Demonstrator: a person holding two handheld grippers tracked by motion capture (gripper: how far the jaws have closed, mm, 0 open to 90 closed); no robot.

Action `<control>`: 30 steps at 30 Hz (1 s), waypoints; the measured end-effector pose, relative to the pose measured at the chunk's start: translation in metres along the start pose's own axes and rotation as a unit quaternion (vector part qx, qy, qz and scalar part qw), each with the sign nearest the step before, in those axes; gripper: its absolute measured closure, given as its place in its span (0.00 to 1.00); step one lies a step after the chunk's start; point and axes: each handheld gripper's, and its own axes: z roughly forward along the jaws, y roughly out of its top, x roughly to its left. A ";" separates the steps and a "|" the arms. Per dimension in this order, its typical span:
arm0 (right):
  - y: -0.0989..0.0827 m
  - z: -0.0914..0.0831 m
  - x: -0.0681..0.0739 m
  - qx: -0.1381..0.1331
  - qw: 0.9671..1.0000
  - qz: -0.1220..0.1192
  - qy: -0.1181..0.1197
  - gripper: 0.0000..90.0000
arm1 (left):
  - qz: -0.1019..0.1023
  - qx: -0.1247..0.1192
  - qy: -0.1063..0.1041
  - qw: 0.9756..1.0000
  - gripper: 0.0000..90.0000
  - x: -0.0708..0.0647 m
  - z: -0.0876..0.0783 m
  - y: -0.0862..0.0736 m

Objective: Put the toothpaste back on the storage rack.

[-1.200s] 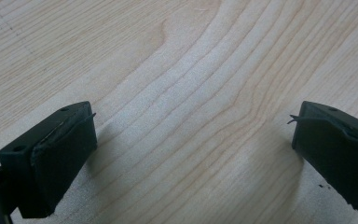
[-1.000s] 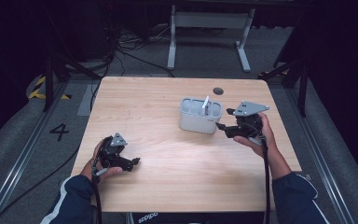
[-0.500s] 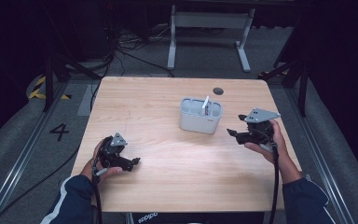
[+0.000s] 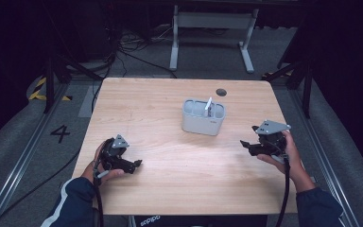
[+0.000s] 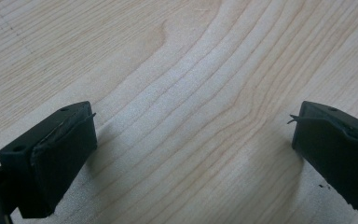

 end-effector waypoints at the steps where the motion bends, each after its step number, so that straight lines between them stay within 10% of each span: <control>1: -0.003 -0.001 0.000 0.003 1.000 0.000 0.000 0.32 | 0.000 0.000 0.000 1.000 0.00 0.000 0.000 0.000; 26: -0.092 0.001 -0.005 0.054 0.995 0.074 0.030 0.29 | 0.002 0.000 -0.002 1.000 0.00 0.000 0.001 0.001; 30: -0.105 0.001 -0.010 0.023 0.993 0.107 0.045 0.24 | 0.003 -0.001 -0.001 1.000 0.00 0.000 0.001 0.001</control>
